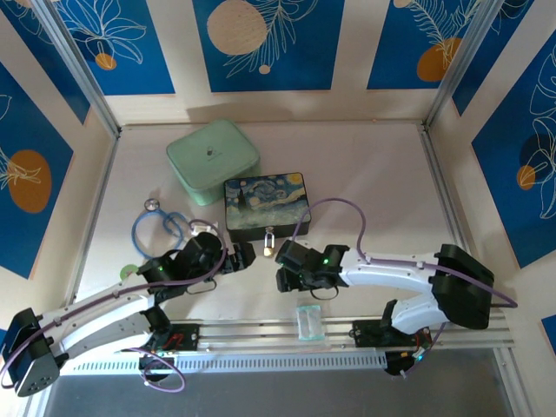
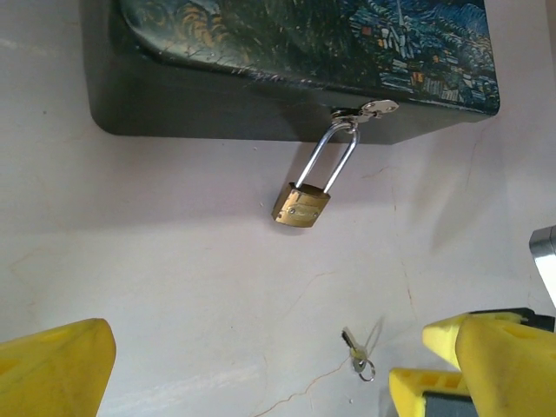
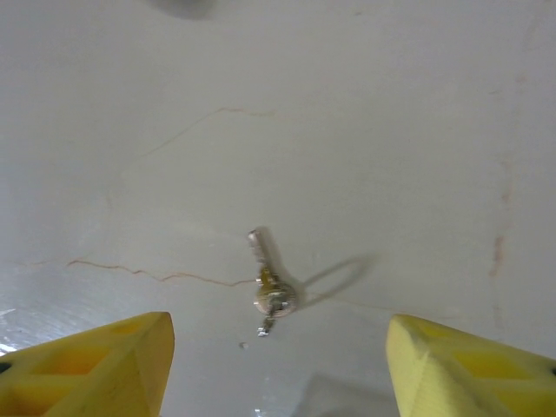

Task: Unlock a padlock with a key

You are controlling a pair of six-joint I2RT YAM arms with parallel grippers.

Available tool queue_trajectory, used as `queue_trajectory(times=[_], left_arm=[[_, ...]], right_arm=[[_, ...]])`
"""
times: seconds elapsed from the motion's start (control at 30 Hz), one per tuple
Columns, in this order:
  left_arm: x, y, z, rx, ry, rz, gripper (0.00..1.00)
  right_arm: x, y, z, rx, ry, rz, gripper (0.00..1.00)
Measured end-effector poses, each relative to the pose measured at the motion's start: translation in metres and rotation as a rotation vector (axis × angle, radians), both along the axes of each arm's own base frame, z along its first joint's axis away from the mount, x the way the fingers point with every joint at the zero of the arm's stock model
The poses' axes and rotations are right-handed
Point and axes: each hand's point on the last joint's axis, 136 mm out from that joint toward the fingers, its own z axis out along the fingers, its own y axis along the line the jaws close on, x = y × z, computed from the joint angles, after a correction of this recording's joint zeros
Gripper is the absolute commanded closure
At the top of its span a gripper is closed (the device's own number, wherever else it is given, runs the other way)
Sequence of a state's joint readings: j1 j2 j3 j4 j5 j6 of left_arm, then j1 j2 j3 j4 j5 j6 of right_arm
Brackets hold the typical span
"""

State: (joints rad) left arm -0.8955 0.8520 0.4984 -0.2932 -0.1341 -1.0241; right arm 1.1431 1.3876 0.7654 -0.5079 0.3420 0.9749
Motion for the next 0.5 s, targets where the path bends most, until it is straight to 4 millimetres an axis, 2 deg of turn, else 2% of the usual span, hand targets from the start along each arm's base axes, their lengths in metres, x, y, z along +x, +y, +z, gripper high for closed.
queue_trajectory(times=[0.17,0.3,0.4,0.5], left_arm=[[0.001,0.002,0.000,0.009,-0.006,0.009,0.00],[0.002,0.001,-0.003,0.014,0.001,0.012,0.00],[0.002,0.000,-0.007,0.017,0.014,0.018,0.00],[0.003,-0.001,-0.006,0.008,0.014,0.024,0.00]], right_arm=[[-0.005,0.001,-0.015,-0.044,0.033,-0.019,0.47],[-0.007,0.001,-0.024,-0.067,0.044,-0.037,0.51],[-0.010,0.002,-0.029,-0.081,0.050,-0.037,0.71],[-0.012,0.002,-0.034,-0.099,0.055,-0.048,0.74]])
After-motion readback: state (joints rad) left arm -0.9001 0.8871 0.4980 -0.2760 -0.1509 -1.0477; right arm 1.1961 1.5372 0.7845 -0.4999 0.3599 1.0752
